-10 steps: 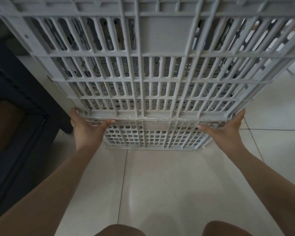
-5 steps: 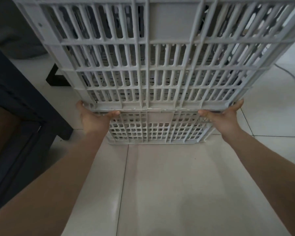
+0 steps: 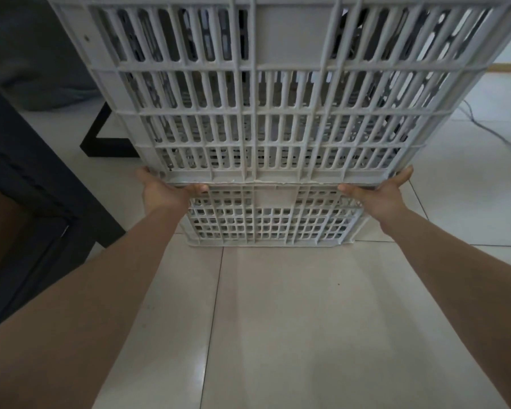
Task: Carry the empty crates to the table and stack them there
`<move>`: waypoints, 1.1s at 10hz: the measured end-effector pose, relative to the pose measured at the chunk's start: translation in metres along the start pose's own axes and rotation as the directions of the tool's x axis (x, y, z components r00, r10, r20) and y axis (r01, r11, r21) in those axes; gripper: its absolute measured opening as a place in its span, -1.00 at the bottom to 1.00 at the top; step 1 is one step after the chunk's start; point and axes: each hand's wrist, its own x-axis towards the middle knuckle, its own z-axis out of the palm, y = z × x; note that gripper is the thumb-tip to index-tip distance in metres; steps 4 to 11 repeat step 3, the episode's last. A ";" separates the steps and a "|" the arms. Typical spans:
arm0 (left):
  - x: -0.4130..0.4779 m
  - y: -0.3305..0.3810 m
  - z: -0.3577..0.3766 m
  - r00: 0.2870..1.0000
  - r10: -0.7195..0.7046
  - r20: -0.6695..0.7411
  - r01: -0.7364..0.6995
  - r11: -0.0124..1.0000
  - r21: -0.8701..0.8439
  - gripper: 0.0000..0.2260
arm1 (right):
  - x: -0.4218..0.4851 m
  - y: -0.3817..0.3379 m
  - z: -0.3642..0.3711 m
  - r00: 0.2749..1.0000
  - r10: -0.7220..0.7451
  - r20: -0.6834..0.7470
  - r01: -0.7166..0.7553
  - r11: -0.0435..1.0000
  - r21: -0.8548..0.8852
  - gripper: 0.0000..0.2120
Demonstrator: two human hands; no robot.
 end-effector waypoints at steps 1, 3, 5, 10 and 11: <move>-0.007 0.015 -0.009 0.988 -0.040 0.146 0.028 0.996 0.082 -0.06 | -0.018 -0.011 0.000 0.999 0.051 0.008 -0.051 0.998 -0.041 0.28; -0.037 0.144 -0.065 0.952 -0.068 0.298 -0.023 0.956 0.291 -0.50 | -0.087 -0.125 -0.024 0.989 0.123 0.083 -0.105 0.975 -0.195 -0.14; -0.037 0.144 -0.065 0.952 -0.068 0.298 -0.023 0.956 0.291 -0.50 | -0.087 -0.125 -0.024 0.989 0.123 0.083 -0.105 0.975 -0.195 -0.14; -0.037 0.144 -0.065 0.952 -0.068 0.298 -0.023 0.956 0.291 -0.50 | -0.087 -0.125 -0.024 0.989 0.123 0.083 -0.105 0.975 -0.195 -0.14; -0.037 0.144 -0.065 0.952 -0.068 0.298 -0.023 0.956 0.291 -0.50 | -0.087 -0.125 -0.024 0.989 0.123 0.083 -0.105 0.975 -0.195 -0.14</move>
